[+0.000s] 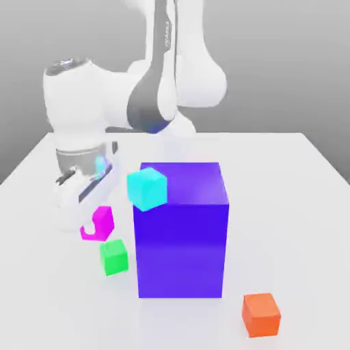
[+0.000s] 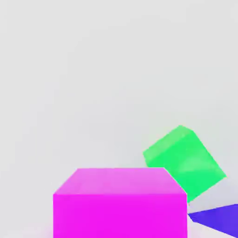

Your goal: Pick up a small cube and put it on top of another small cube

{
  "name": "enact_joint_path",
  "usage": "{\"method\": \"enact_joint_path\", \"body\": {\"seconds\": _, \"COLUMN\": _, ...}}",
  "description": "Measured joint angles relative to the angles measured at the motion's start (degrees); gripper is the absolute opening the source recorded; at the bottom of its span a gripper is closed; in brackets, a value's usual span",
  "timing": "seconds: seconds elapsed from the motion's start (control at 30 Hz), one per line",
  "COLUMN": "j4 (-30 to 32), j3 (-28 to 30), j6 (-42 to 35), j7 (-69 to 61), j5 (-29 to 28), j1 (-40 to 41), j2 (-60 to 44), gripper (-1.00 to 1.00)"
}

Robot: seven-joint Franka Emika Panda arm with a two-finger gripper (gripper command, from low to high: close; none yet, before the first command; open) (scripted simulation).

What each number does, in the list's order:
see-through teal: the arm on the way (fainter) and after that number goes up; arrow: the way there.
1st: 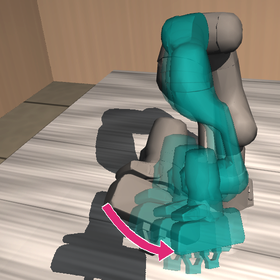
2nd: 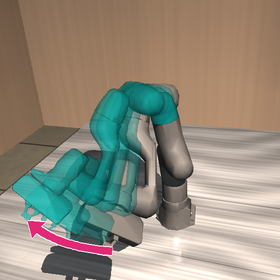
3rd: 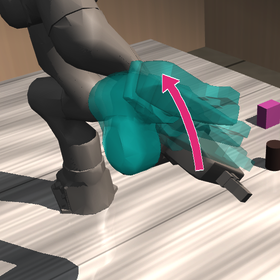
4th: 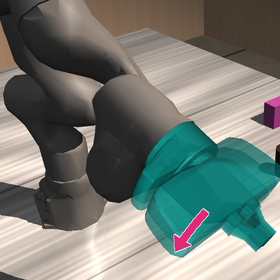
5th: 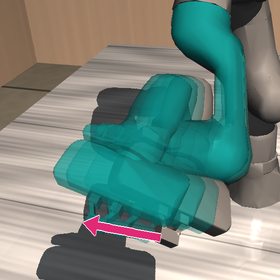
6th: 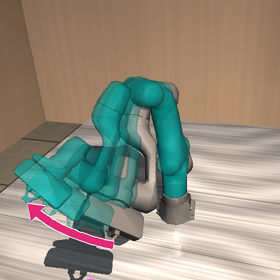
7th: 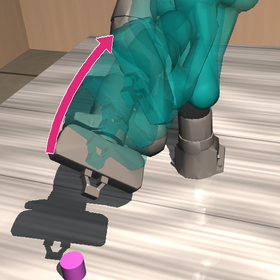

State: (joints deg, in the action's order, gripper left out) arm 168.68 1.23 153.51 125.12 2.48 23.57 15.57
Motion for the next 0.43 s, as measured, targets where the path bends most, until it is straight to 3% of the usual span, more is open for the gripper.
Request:
{"method": "enact_joint_path", "body": {"seconds": 0.13, "j4": 2.01, "j3": -1.80, "j6": 4.53, "j7": 4.04, "j5": -3.43, "j1": 2.59, "j2": -2.86, "gripper": -1.00}}
{"method": "enact_joint_path", "body": {"seconds": 0.33, "j4": 1.73, "j3": -2.35, "j6": 14.81, "j7": 4.50, "j5": -3.87, "j1": 3.05, "j2": -13.38, "gripper": -1.00}}
{"method": "enact_joint_path", "body": {"seconds": 0.37, "j4": 1.72, "j3": -2.49, "j6": 16.25, "j7": 4.06, "j5": -3.24, "j1": 3.03, "j2": -14.83, "gripper": 1.00}}
{"method": "enact_joint_path", "body": {"seconds": 0.43, "j4": 1.72, "j3": -2.49, "j6": 16.26, "j7": 4.06, "j5": -3.24, "j1": 2.85, "j2": -14.83, "gripper": 1.00}}
